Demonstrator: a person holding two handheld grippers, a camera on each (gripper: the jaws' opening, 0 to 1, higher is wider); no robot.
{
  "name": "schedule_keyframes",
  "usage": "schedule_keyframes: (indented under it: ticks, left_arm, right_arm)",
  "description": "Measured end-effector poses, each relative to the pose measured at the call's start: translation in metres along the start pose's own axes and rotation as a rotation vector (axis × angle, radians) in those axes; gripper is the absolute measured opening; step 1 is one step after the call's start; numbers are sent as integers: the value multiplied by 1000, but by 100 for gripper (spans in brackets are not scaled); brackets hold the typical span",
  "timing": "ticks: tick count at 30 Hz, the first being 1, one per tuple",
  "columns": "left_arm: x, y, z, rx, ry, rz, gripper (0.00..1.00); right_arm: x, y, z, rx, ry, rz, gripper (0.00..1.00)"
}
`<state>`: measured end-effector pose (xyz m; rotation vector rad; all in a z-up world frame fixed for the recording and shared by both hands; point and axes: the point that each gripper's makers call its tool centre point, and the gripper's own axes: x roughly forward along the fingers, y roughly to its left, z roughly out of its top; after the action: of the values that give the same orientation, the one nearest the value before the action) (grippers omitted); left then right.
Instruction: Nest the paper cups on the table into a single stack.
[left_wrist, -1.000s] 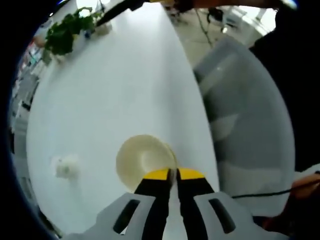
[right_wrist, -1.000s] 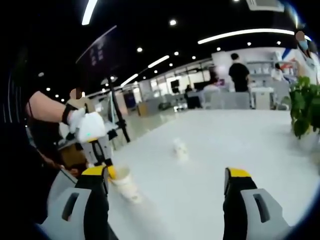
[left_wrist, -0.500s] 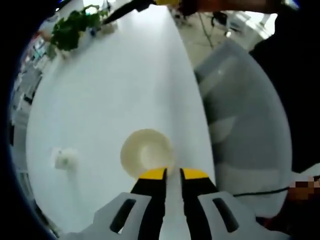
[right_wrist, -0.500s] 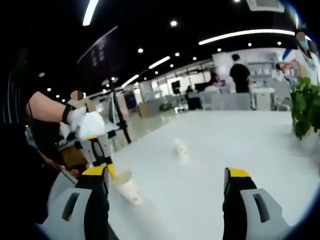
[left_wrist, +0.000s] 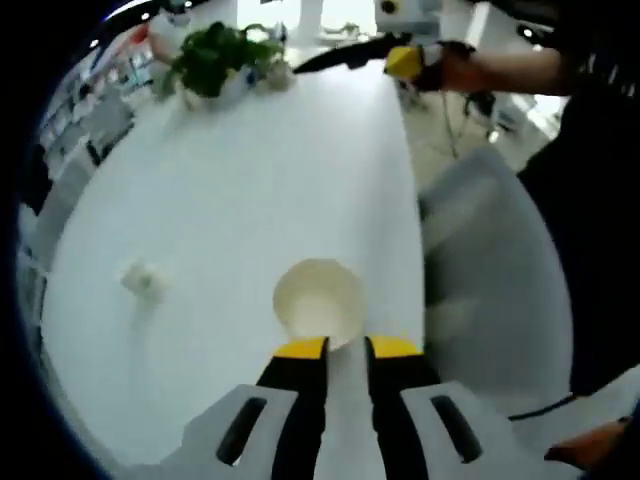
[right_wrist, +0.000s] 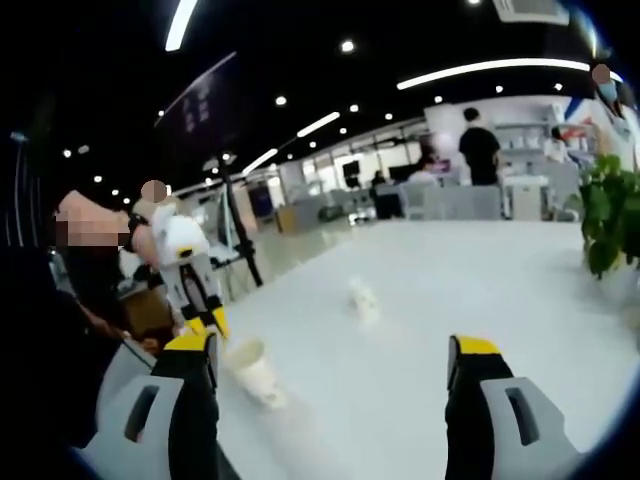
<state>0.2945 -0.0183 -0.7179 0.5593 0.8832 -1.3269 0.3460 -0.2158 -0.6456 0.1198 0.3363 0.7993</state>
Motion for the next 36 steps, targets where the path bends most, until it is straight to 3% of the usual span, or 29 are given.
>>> schedule_keyframes:
  ticks: [4,8,10,15,17,24,28,36]
  left_arm:
    - [-8,7,-7,-119,-76,23,20]
    - [-16,14,-7,-168,-146,56,26]
    - [-24,28,-11,-182,-176,128,27]
    - [-35,39,0,-254,-313,196,48]
    - [-35,41,-2,-243,-318,216,58]
    - [-36,37,-1,-212,-366,230,69]
    - [-40,43,-1,-221,-396,263,82]
    - [-62,57,-7,-225,-477,353,99]
  right_arm:
    - [3,3,-2,-5,10,7,93]
    - [5,5,-1,-8,12,11,93]
    - [6,7,1,-8,8,15,93]
    - [7,8,2,-19,20,21,93]
    - [7,7,3,-18,21,20,93]
    - [9,9,5,-26,30,26,93]
    - [11,10,5,-34,40,30,93]
    - [16,13,12,-53,48,41,95]
